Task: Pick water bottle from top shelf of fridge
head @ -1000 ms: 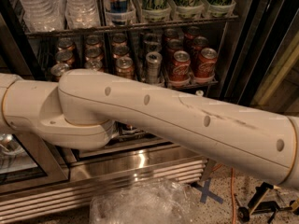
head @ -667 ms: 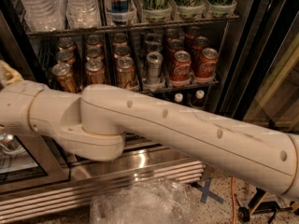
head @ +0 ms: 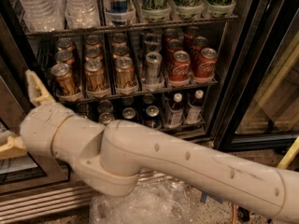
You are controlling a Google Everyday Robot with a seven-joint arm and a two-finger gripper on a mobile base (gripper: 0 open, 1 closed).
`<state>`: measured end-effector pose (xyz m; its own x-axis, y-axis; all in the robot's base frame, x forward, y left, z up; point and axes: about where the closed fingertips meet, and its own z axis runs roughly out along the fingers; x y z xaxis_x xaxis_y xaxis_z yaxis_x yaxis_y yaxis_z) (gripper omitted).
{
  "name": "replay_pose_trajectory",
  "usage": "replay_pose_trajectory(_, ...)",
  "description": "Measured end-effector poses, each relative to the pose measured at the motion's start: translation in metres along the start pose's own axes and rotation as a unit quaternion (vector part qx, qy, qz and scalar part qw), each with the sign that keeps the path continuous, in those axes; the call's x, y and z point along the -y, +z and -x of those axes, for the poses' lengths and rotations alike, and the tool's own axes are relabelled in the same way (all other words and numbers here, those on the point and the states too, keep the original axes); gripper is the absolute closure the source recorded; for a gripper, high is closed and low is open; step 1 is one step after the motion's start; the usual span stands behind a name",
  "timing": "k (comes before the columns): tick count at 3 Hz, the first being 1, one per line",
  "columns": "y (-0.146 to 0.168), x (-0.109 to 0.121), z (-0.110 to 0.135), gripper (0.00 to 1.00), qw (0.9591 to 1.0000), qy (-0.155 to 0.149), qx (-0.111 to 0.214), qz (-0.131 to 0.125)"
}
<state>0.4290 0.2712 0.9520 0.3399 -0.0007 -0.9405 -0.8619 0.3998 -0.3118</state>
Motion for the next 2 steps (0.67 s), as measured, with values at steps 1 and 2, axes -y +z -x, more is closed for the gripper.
replay_pose_trajectory(1,0.024,-0.041,0.054,0.0,0.9961,0.057,0.066,0.009)
replay_pose_trajectory(2,0.037,-0.058,0.097,0.0,0.9928,0.066,0.099,0.01)
